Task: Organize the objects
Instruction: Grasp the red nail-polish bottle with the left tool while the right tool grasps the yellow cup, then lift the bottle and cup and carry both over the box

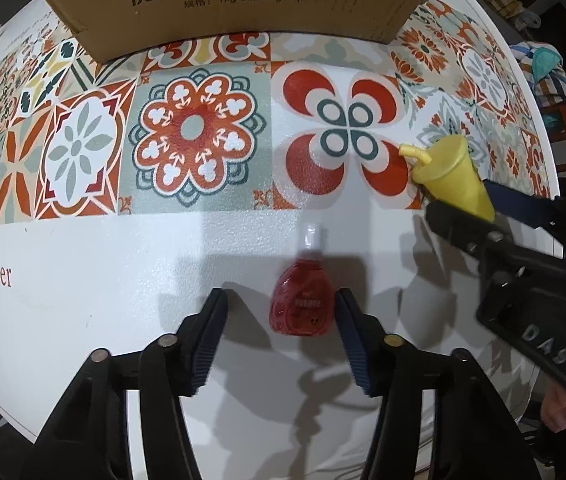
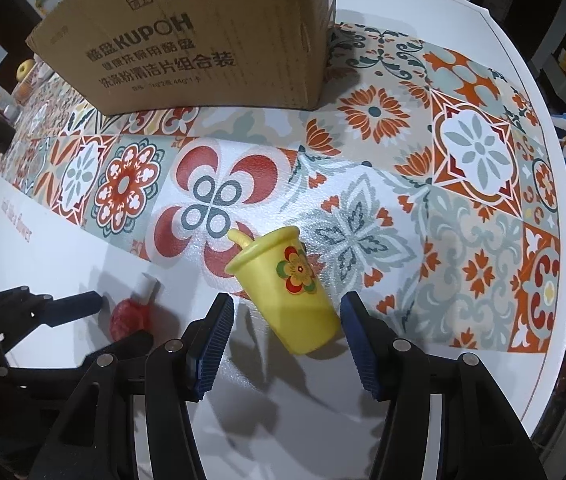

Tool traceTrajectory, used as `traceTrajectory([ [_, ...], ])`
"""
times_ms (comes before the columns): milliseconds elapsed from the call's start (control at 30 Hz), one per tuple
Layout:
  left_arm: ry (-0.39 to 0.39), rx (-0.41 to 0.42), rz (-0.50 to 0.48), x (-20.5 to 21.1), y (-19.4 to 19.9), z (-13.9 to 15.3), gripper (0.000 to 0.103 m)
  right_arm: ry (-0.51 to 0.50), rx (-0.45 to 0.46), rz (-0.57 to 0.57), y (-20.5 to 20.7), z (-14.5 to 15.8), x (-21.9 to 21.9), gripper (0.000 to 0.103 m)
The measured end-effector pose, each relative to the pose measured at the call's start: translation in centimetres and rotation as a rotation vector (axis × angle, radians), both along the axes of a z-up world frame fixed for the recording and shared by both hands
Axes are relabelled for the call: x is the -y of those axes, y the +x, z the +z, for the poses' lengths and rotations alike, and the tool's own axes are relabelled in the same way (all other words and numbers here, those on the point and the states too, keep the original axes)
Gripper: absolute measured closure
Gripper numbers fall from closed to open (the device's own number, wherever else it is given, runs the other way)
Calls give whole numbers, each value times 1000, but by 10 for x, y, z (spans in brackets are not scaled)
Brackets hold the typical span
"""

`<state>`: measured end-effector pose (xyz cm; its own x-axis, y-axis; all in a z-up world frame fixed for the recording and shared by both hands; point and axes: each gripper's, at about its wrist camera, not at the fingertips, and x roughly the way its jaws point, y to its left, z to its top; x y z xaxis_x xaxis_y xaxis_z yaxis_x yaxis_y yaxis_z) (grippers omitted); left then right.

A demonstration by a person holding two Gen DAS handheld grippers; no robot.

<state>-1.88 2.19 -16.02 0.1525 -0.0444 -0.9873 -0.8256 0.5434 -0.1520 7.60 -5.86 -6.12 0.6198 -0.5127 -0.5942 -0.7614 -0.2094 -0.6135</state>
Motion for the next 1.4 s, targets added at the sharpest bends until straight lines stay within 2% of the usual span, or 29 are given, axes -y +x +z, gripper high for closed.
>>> traceTrajectory([
  [67, 5, 0, -1, -3, 2, 1, 55, -4, 5, 8, 0, -2, 2, 54],
  [100, 9, -7, -36, -5, 2, 1, 55, -6, 6, 6, 1, -3, 3, 57],
  [133, 7, -4, -35, -7, 2, 2, 60, -8, 6, 4, 1, -3, 3, 63],
  [233, 9, 2, -33, -8, 1, 3, 70, -7, 7, -1, 1, -3, 5, 65],
  [467, 9, 23, -30, -15, -8, 10, 70, 0, 14, 17, -7, 0, 6, 66],
  [800, 68, 80, -35, -24, -28, 44, 70, 26, 4, 51, -28, 19, -5, 69],
  [900, 81, 97, -36, -38, -37, 53, 70, 29, -1, 69, -37, 23, -10, 70],
  [1100, 93, 130, -27, -25, -48, 67, 70, 37, -9, 102, -52, 26, -17, 70],
  [1400, 139, 178, -21, -26, -45, 90, 70, 55, -39, 148, -77, 37, -35, 70],
])
